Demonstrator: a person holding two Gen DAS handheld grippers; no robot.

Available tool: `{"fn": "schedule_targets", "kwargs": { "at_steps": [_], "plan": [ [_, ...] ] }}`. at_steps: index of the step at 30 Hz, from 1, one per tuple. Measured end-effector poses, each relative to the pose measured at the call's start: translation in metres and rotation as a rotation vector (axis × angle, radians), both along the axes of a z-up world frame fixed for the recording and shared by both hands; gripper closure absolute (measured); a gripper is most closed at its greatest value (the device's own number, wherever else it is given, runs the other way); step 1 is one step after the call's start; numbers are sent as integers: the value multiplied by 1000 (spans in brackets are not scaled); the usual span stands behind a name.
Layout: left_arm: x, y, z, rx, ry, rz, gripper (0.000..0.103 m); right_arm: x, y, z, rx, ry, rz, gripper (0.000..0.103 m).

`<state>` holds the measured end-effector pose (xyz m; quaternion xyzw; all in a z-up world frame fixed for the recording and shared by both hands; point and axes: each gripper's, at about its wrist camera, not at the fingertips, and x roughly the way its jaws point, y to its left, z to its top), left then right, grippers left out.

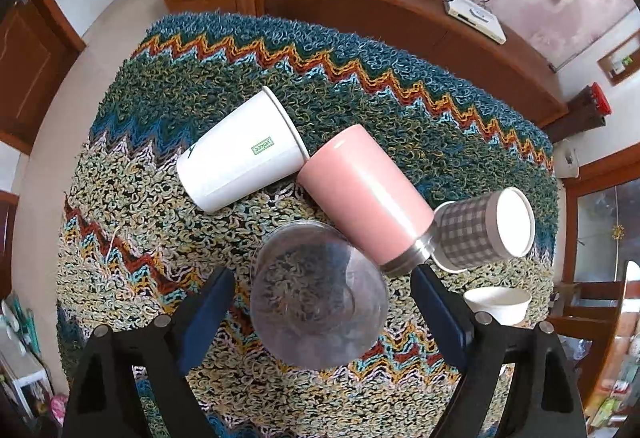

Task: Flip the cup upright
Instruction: 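Close the right gripper around the body of the printed cup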

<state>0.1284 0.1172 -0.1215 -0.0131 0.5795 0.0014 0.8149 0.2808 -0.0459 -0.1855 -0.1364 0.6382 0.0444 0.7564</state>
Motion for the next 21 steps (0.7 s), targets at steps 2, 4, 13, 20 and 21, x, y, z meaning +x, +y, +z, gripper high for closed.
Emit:
{"fn": "schedule_targets", "kwargs": {
  "at_steps": [2,4,13,20,21],
  "plan": [
    [2,1,0,-3,-1,2,2,3,2,-3,-12,23,12,13],
    [4,2,0,-6,-2,4,2,5,4,-8,-9,63,29,13],
    [11,5,-2,-19,7,15,2,9,6,-30,-9,193,48,33],
    [12,5,-2,-21,7,16,2,9,7,-30,0,194,65,34],
    [12,6,-2,-21,6,16,2,7,6,-29,7,190,59,34]
  ]
}}
